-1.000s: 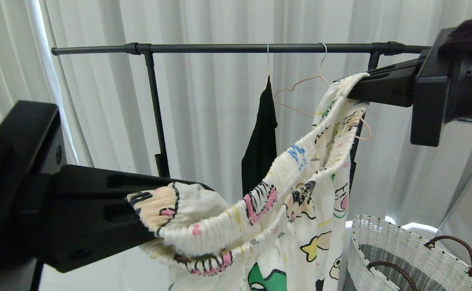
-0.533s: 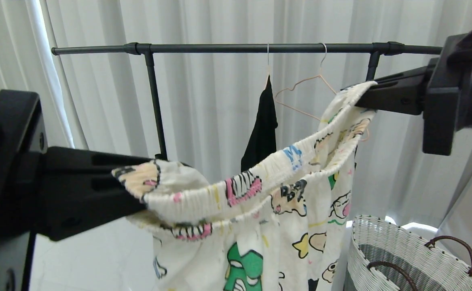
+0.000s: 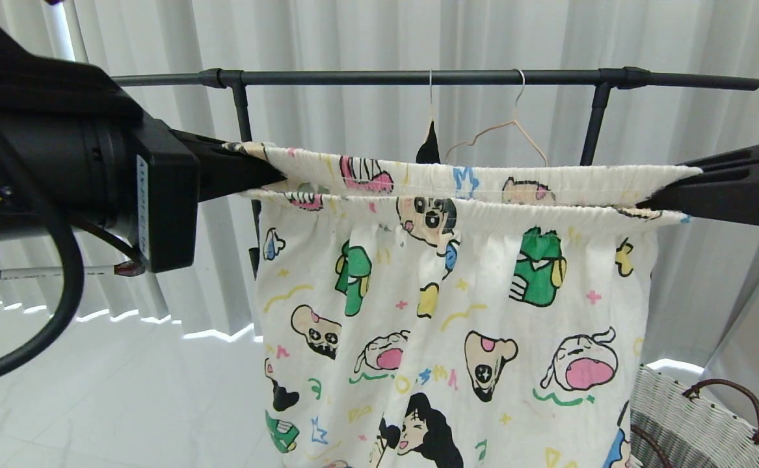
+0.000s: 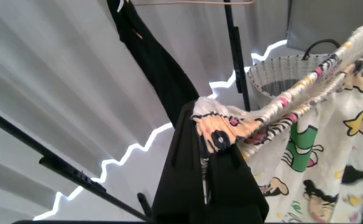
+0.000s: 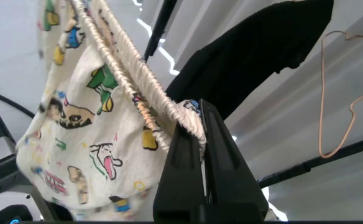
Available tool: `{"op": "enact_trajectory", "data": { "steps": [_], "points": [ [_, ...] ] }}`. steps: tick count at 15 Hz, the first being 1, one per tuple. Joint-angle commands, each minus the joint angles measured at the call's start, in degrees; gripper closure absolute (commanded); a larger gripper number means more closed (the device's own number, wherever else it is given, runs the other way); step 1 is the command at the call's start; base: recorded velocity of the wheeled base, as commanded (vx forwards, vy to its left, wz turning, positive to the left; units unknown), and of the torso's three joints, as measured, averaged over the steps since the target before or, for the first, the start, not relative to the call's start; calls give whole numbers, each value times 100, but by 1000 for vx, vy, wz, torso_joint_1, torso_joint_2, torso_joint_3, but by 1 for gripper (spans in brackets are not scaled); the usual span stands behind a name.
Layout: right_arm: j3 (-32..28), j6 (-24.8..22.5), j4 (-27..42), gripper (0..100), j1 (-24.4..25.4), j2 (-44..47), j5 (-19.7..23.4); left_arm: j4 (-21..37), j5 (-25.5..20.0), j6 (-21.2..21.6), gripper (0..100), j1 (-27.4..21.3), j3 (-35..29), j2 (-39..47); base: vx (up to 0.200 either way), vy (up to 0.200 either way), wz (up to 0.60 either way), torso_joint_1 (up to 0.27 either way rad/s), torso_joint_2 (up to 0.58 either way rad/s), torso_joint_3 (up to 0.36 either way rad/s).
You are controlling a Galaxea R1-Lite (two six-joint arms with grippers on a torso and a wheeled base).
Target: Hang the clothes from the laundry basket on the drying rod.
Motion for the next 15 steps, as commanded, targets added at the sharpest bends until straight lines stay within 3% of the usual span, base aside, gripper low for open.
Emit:
{"op": "enact_trajectory", "data": {
  "steps": [1, 3, 4, 5, 9, 11, 13, 15],
  "points": [
    [-3, -3, 1, 100, 15, 19, -2, -1, 8, 2, 100, 25, -13, 112, 0, 0, 0, 0, 0, 0],
    [-3, -3, 10, 100, 15, 19, -2, -1, 8, 2, 100, 25, -22, 112, 0, 0, 0, 0, 0, 0],
    [5, -3, 19, 0, 15, 19, -2, -1, 8, 2, 100, 25, -22, 112, 0, 0, 0, 0, 0, 0],
    [14, -3, 19, 0, 15, 19, 7, -1, 35, 2, 100, 33, -22, 130, 0, 0, 0, 0, 0, 0],
    [541, -21, 10, 0, 402, -315, 51, -308, 957, -7, 100, 262, -30, 437, 0, 0, 0, 0, 0, 0],
    [682, 32, -16, 0, 402, -386, -2, -308, 1054, -7, 100, 323, 22, 464, 0, 0, 0, 0, 0, 0],
    [770, 216, 19, 0, -363, -465, -283, -308, 1063, -7, 100, 438, 198, 385, 0, 0, 0, 0, 0, 0],
    [717, 172, 502, 0, -1523, -430, -1039, -317, 1063, 2, 100, 684, 488, 95, 0, 0, 0, 0, 0, 0]
  ]
}}
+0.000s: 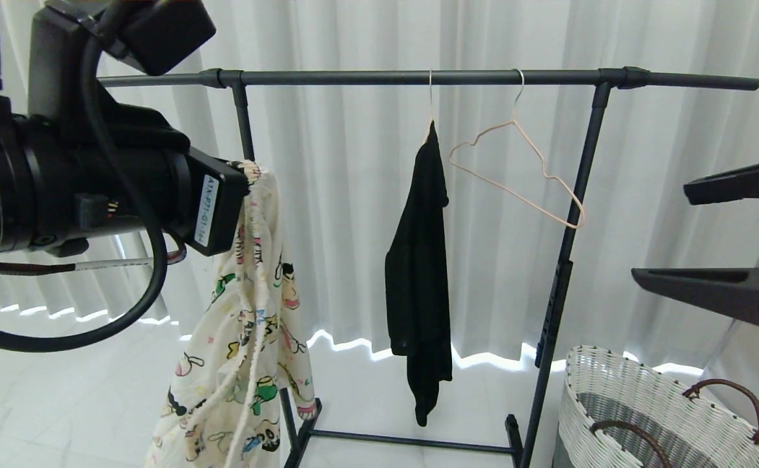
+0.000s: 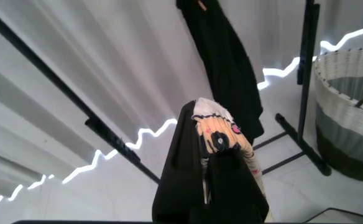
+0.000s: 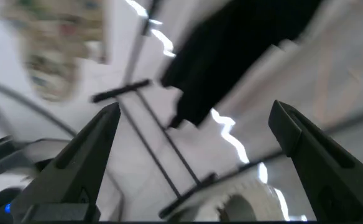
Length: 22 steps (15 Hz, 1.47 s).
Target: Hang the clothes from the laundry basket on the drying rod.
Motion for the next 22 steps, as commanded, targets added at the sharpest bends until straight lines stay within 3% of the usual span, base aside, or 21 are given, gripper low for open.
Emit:
{"op": "enact_trajectory", "data": {
  "steps": [1, 3, 4, 7, 10, 13, 17, 22],
  "points": [
    [-120, -21, 832, 0, -1398, 6, -817, 4, 4, 5, 100, 341, 376, -416, 0, 0, 0, 0, 0, 0],
    [-93, -21, 1842, 0, -2453, 6, -957, 4, 4, 23, 100, 614, 869, -917, 0, 0, 0, 0, 0, 0],
    [135, -3, 1939, 0, -2796, 6, -1037, 4, 4, 41, 100, 763, 1115, -1180, 0, 0, 0, 0, 0, 0],
    [1111, -161, 1306, 0, -2831, -284, -1406, 4, 12, 49, 100, 965, 1466, -1549, 0, 0, 0, 0, 0, 0],
    [2174, -970, 181, 0, -2805, -838, -1520, 4, 4, 49, 100, 1159, 1475, -1541, 0, 0, 0, 0, 0, 0],
    [2904, -996, -856, 0, -2813, -996, -1467, 4, 21, 58, 100, 1176, 1589, -1576, 0, 0, 0, 0, 0, 0],
    [3027, -987, -1638, 0, -2928, -820, -1072, 4, 118, 58, 100, 1176, 1598, -1611, 0, 0, 0, 81, -228, -143],
    [3027, -970, -1823, 0, -2928, -697, -913, -5, 100, 58, 100, 1167, 1686, -1664, 0, 0, 0, 180, -448, -269]
  ]
}}
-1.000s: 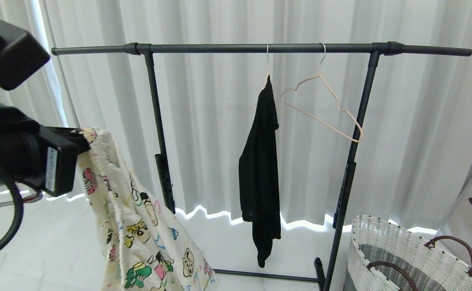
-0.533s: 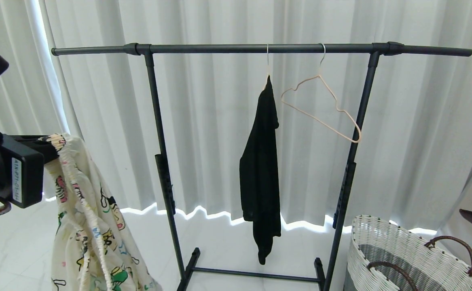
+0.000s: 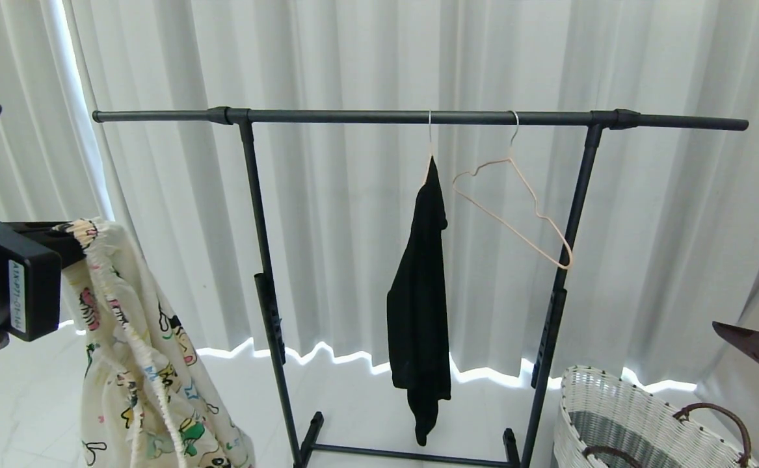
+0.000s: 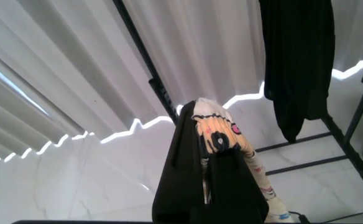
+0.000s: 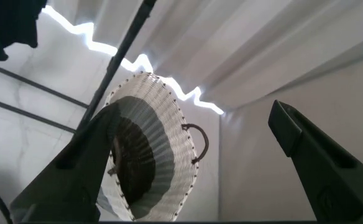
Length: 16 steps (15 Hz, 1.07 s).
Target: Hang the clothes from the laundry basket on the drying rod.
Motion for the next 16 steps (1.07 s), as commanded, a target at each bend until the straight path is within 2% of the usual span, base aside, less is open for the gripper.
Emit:
{"op": "enact_trajectory", "data": {
  "steps": [1, 5, 14, 16],
  "points": [
    [4, 71, -53, 0, 0, 65, 57, 1, -7, 18, 100, -1, 57, -53, 0, 0, 0, 203, -471, -281],
    [-5, 300, -141, 0, 0, 109, 153, -52, -7, 388, 100, -1, 462, -256, 0, 0, 0, 206, -482, -281],
    [4, 353, -247, 0, 0, 162, 197, -412, 2, 405, 100, 8, 523, -238, 0, 0, 0, 237, -522, -288],
    [39, 353, -291, 0, 0, 153, 417, -412, 10, 414, 100, 8, 523, -185, 0, 0, 0, 256, -559, -293]
  ]
}}
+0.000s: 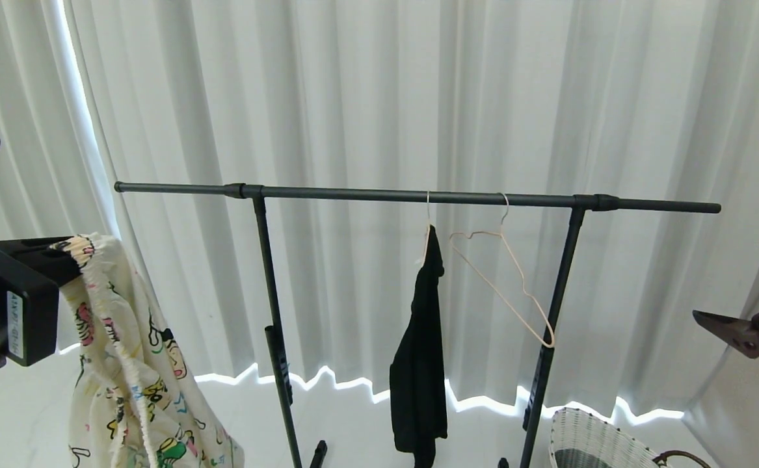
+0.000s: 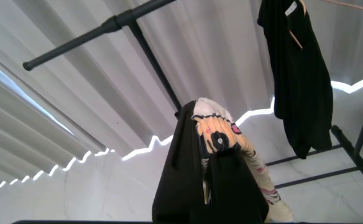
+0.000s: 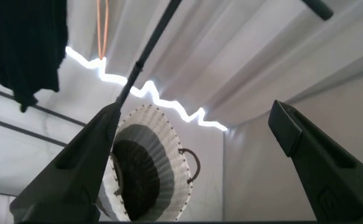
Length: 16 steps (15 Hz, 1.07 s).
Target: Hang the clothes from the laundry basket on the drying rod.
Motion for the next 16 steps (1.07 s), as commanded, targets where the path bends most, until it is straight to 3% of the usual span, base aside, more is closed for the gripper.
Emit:
{"op": "enact_trajectory", "data": {
  "steps": [1, 4, 11, 16],
  "points": [
    [30, -8, 6, 0, 0, 12, 131, 12, 3, -1, 100, 0, -1, 69, 0, 0, 0, 139, -295, -163],
    [-5, 1, 6, 0, -8, 47, 508, 12, 21, -1, 100, 0, -27, 130, 0, 0, 0, 56, -105, -58],
    [-5, 1, 6, 0, -8, 346, 719, 12, 21, 166, 100, 0, -36, 165, 200, 0, 0, 8, -8, -4],
    [4, 686, 6, 0, 9, 732, 992, 12, 21, 175, 100, 9, -36, 183, 200, 0, 0, -1, 1, 4]
  ]
}}
